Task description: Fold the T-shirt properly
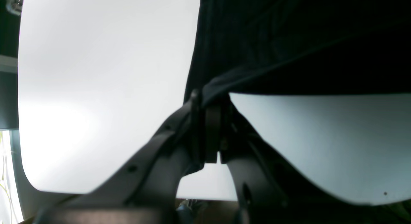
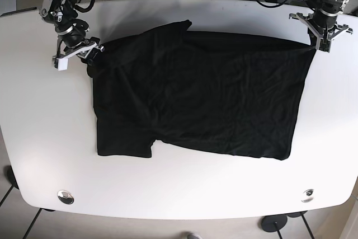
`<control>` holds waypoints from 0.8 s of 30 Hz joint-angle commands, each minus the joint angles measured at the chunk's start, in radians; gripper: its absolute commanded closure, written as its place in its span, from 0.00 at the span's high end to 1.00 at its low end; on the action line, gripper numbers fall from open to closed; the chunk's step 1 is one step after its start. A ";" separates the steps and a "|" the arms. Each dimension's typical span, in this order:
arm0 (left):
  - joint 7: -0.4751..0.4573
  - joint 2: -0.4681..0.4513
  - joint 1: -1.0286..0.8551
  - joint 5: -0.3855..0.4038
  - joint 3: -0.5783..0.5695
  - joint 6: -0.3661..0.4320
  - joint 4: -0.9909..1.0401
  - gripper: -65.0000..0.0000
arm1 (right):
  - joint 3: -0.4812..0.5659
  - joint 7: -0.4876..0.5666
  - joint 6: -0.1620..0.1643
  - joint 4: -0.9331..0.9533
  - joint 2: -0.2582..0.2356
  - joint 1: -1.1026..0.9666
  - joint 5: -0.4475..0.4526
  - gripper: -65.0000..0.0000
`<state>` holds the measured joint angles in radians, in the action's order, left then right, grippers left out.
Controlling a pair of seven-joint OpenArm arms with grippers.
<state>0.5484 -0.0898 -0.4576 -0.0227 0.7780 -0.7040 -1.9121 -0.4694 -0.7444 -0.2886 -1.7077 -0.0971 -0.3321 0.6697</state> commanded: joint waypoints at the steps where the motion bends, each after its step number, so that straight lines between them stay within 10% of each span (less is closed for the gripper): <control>1: -0.018 -0.011 -0.002 0.011 0.002 0.006 -0.020 0.02 | -0.002 0.016 -0.010 -0.025 -0.010 0.000 0.015 0.51; 6: -0.018 -0.012 0.001 0.011 -0.038 0.006 -0.019 0.55 | -0.005 0.019 -0.010 -0.055 -0.016 0.000 0.014 0.76; 12: -0.018 -0.012 0.029 0.033 -0.108 0.006 -0.066 0.56 | 0.001 0.021 -0.010 -0.022 -0.051 0.110 -0.071 0.76; 20: -0.018 -0.097 -0.003 0.438 -0.047 0.006 -0.096 0.56 | 0.004 0.016 -0.019 0.194 -0.051 0.281 -0.173 0.76; 24: -0.018 -0.098 0.016 0.448 -0.016 0.006 -0.091 0.56 | 0.114 0.016 -0.019 0.225 -0.051 0.279 -0.167 0.76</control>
<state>0.5537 -0.1741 -0.4419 0.4065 0.7547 -0.6979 -1.9884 -0.3489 -0.7166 -0.2958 -1.4754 -0.1471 -0.0624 0.4931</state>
